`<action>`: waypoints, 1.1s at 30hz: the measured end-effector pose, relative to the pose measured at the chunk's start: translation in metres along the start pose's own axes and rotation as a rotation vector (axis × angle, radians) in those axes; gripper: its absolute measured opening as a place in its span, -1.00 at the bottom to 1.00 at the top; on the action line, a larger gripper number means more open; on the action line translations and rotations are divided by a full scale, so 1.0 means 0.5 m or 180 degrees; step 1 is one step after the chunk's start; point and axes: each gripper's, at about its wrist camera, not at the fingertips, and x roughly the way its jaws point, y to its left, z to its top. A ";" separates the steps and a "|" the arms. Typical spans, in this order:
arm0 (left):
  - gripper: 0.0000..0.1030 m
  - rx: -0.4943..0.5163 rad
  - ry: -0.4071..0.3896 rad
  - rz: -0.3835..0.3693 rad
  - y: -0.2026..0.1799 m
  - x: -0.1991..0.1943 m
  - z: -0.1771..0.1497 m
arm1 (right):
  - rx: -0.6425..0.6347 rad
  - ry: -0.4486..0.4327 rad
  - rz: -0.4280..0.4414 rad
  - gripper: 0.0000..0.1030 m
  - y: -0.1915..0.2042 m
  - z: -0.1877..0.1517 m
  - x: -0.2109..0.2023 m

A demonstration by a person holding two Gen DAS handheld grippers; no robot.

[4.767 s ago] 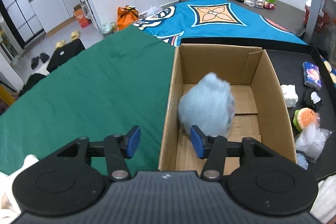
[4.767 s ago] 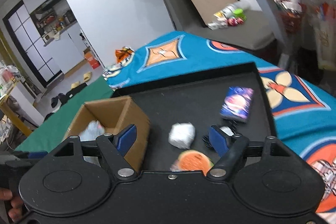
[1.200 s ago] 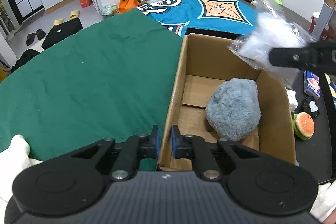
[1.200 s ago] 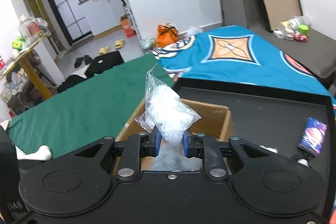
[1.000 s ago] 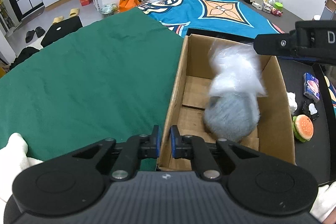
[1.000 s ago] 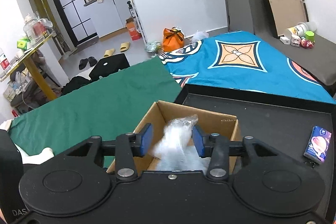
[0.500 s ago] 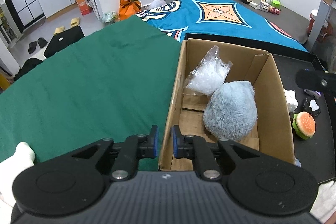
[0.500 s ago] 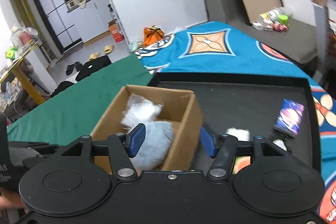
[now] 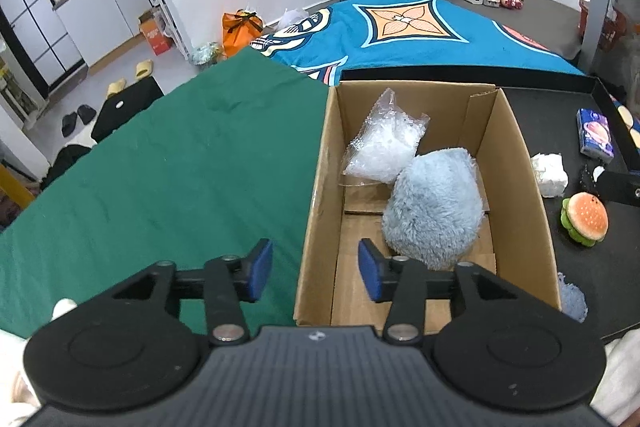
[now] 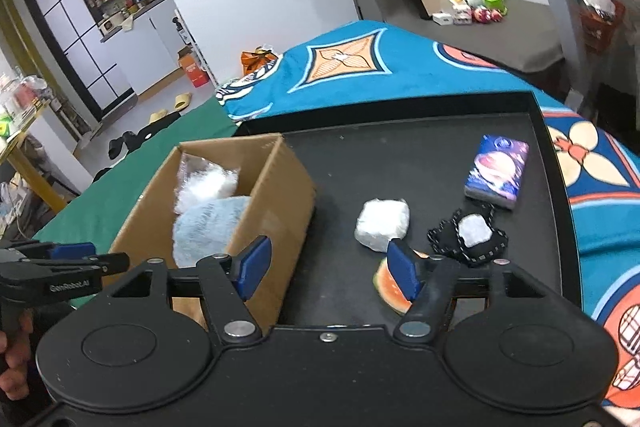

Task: Organize soft objects
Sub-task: 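Grasp the hamburger plush with the right gripper, then lift the hamburger plush and carry it over the box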

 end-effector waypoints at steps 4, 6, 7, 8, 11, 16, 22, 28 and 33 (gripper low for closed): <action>0.15 0.0109 -0.0029 0.0075 -0.016 -0.002 0.001 | 0.0103 0.0000 -0.0031 0.34 -0.032 -0.014 0.007; 0.26 0.0166 -0.0026 0.0109 -0.023 -0.001 0.002 | 0.0119 -0.0008 -0.0074 0.41 -0.048 -0.020 0.010; 0.29 0.0197 -0.0025 0.0128 -0.027 -0.001 0.003 | 0.0123 -0.0006 -0.0091 0.43 -0.054 -0.024 0.013; 0.31 0.0225 -0.0026 0.0145 -0.031 -0.001 0.004 | 0.0130 0.0002 -0.0109 0.44 -0.061 -0.027 0.017; 0.32 0.0298 -0.0005 0.0195 -0.042 0.003 0.006 | 0.0118 0.0032 -0.0162 0.44 -0.074 -0.038 0.030; 0.32 0.0384 0.0044 0.0299 -0.056 0.014 0.009 | -0.0011 0.0091 -0.0248 0.44 -0.072 -0.045 0.055; 0.32 0.0556 0.0010 0.0388 -0.084 0.020 0.010 | -0.0123 0.0136 -0.0375 0.48 -0.072 -0.046 0.086; 0.32 0.0663 0.0012 0.0432 -0.097 0.025 0.008 | -0.0138 0.0190 -0.0463 0.35 -0.083 -0.055 0.110; 0.33 0.0666 0.0041 0.0459 -0.097 0.028 0.008 | -0.0082 0.0254 -0.0438 -0.15 -0.090 -0.057 0.107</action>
